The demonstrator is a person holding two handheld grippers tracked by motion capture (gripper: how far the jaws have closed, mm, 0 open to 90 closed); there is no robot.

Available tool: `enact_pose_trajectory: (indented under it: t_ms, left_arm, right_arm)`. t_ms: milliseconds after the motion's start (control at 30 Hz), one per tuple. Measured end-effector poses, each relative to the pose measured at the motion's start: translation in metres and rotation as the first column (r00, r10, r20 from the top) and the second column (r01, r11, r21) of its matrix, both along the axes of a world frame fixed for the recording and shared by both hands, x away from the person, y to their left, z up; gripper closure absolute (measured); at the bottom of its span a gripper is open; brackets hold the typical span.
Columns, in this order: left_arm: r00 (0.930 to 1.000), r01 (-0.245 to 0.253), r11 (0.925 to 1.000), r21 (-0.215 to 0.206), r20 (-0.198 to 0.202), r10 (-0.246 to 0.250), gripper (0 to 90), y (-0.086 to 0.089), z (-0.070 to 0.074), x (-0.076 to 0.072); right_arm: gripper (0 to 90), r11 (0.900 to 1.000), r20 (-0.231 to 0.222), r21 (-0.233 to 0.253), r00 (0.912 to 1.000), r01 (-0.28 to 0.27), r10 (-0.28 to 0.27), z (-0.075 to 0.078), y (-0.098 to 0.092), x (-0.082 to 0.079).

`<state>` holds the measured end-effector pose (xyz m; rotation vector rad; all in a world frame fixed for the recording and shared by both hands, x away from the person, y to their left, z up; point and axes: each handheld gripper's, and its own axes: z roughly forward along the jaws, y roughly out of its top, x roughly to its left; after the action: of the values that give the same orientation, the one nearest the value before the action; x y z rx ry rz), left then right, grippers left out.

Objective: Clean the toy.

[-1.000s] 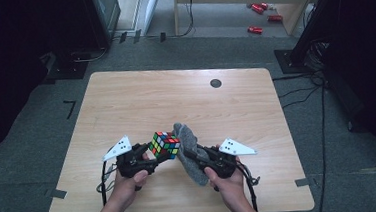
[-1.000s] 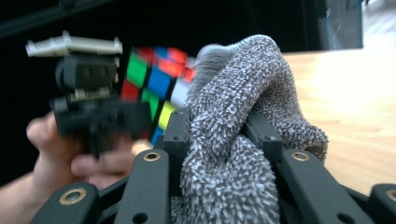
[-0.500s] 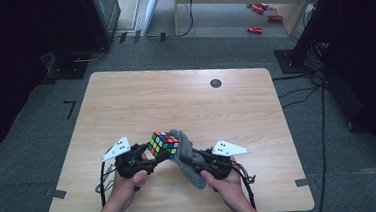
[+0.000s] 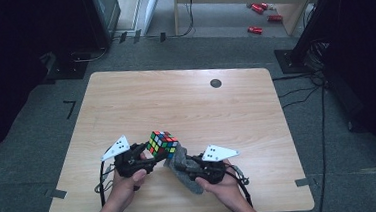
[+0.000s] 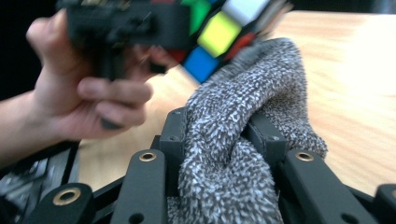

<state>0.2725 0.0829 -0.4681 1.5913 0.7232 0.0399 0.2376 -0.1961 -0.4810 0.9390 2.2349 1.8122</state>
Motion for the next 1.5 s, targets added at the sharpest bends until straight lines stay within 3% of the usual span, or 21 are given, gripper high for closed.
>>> enact_pose_trajectory:
  t_ms: [133, 267, 467, 600, 700, 833, 900, 967, 1100, 1167, 1267, 1367, 1433, 1500]
  left_arm:
    - [1.0000, -0.002, 0.9996, 0.029, 0.005, 0.002, 34.4, -0.003, -0.001, 0.000]
    - [1.0000, -0.006, 0.9990, 0.043, 0.005, 0.006, 34.4, -0.004, -0.002, -0.001]
    - [0.9998, -0.021, 0.9979, 0.061, 0.001, 0.021, 34.4, -0.004, -0.002, 0.000]
    - [0.9996, -0.027, 0.9971, 0.071, -0.002, 0.027, 34.4, -0.003, -0.003, 0.001]
    - [0.9995, -0.031, 0.9966, 0.076, -0.005, 0.031, 34.4, -0.003, -0.003, 0.001]
    - [0.9992, -0.032, 0.9969, 0.072, -0.021, 0.034, 34.4, -0.003, -0.002, 0.002]
    - [0.9988, -0.030, 0.9971, 0.071, -0.037, 0.033, 34.4, -0.004, -0.002, 0.002]
    - [0.9986, -0.025, 0.9966, 0.078, -0.045, 0.029, 34.4, -0.006, -0.001, 0.002]
    - [0.9981, -0.007, 0.9963, 0.086, -0.061, 0.013, 34.3, -0.010, 0.001, 0.001]
    - [0.9972, 0.004, 0.9962, 0.087, -0.075, 0.003, 34.3, -0.013, 0.001, 0.000]
    - [0.9963, 0.019, 0.9943, 0.105, -0.085, -0.010, 34.3, -0.017, 0.002, -0.001]
    - [0.9938, 0.045, 0.9927, 0.112, -0.106, -0.033, 34.3, -0.021, 0.002, -0.002]
    - [0.9909, 0.062, 0.9910, 0.119, -0.126, -0.047, 34.3, -0.025, 0.002, -0.002]
    - [0.9876, 0.084, 0.9878, 0.131, -0.143, -0.065, 34.3, -0.028, 0.001, -0.002]
  right_arm:
    - [65.1, 0.989, -0.021, 0.037, 0.9898, 0.142, -0.141, 0.002, -0.025, 0.010]
    - [64.3, 0.964, 0.008, -0.052, 0.9658, 0.259, -0.259, 0.000, -0.038, 0.016]
    - [52.4, 0.937, 0.066, -0.118, 0.9445, 0.328, -0.322, -0.001, -0.043, 0.019]
    - [47.1, 0.931, 0.089, -0.124, 0.9386, 0.342, -0.333, 0.003, -0.048, 0.020]
    - [41.2, 0.921, 0.110, -0.132, 0.9292, 0.365, -0.353, 0.006, -0.052, 0.021]
    - [34.6, 0.944, 0.195, -0.138, 0.9431, 0.298, -0.269, 0.010, -0.042, 0.015]
    - [31.7, 0.962, 0.251, -0.143, 0.9492, 0.231, -0.190, 0.010, -0.030, 0.009]
    - [28.6, 0.974, 0.284, -0.147, 0.9504, 0.175, -0.128, 0.009, -0.018, 0.004]
    - [24.6, 0.977, 0.364, -0.168, 0.9292, 0.133, -0.063, 0.005, -0.002, -0.003]
    - [23.8, 0.975, 0.403, -0.177, 0.9137, 0.132, -0.051, 0.002, 0.003, -0.006]
    - [21.6, 0.970, 0.429, -0.201, 0.9027, 0.137, -0.038, -0.003, 0.009, -0.007]
    - [20.8, 0.961, 0.469, -0.229, 0.8824, 0.157, -0.033, -0.008, 0.014, -0.008]
    - [21.7, 0.953, 0.507, -0.247, 0.8616, 0.175, -0.027, -0.010, 0.017, -0.009]
    - [24.0, 0.947, 0.532, -0.262, 0.8469, 0.184, -0.017, -0.012, 0.019, -0.009]
